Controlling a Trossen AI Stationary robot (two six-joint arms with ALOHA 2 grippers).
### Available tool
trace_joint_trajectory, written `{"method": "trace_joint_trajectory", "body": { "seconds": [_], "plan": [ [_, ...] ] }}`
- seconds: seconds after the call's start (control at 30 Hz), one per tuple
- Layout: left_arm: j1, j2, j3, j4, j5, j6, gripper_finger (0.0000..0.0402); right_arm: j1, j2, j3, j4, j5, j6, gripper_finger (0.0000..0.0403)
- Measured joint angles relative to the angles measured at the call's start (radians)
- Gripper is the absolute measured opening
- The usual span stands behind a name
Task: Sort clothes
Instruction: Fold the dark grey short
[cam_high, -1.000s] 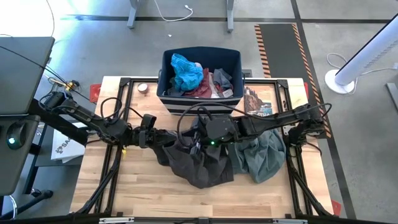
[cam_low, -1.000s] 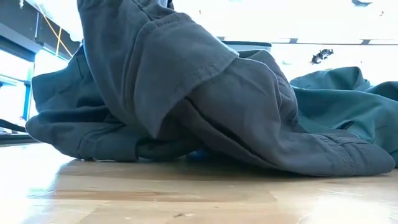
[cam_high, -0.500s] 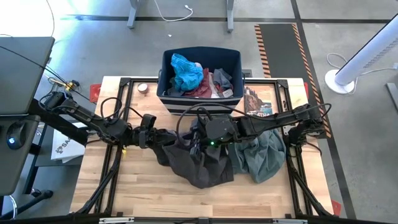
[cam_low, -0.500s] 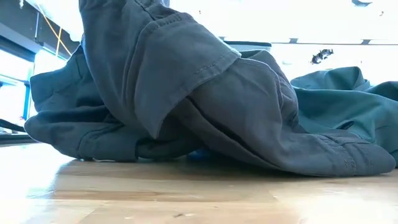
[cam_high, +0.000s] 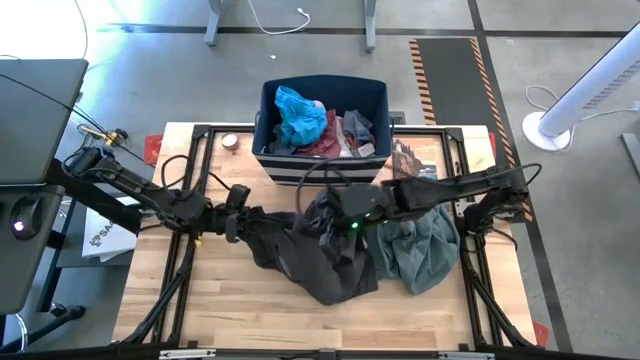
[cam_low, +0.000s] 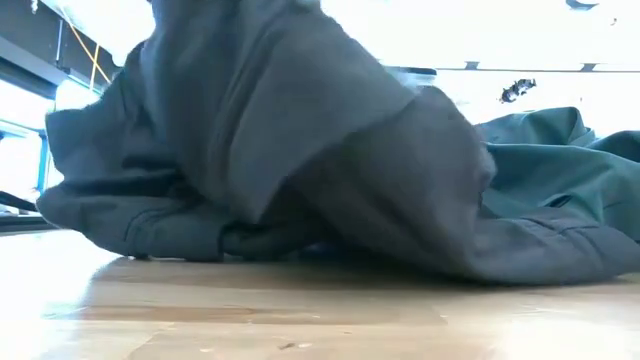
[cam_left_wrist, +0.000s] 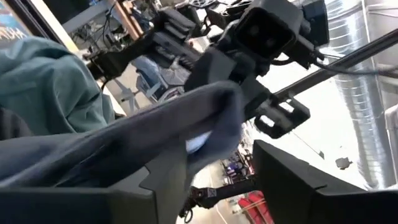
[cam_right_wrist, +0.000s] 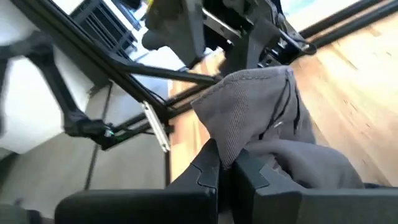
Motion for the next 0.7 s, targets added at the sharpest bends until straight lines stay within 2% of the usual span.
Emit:
{"method": "trace_joint_trajectory", "body": {
  "seconds": [0.13, 0.47, 0.7],
  "plan": [
    [0.000, -0.058, 0.000, -0.057, -0.035, 0.018, 0.0201, 0.005, -0.081, 0.000, -0.018, -0.006, 0.012, 0.0004],
    [0.000, -0.187, 0.000, -0.125, -0.075, 0.169, 0.0205, 0.007, -0.254, 0.000, -0.029, -0.032, 0.039, 0.0002],
    [0.000, -0.267, 0.000, -0.247, -0.109, 0.231, 0.0205, 0.007, -0.315, 0.000, -0.082, -0.124, 0.065, 0.0001]
  ]
}}
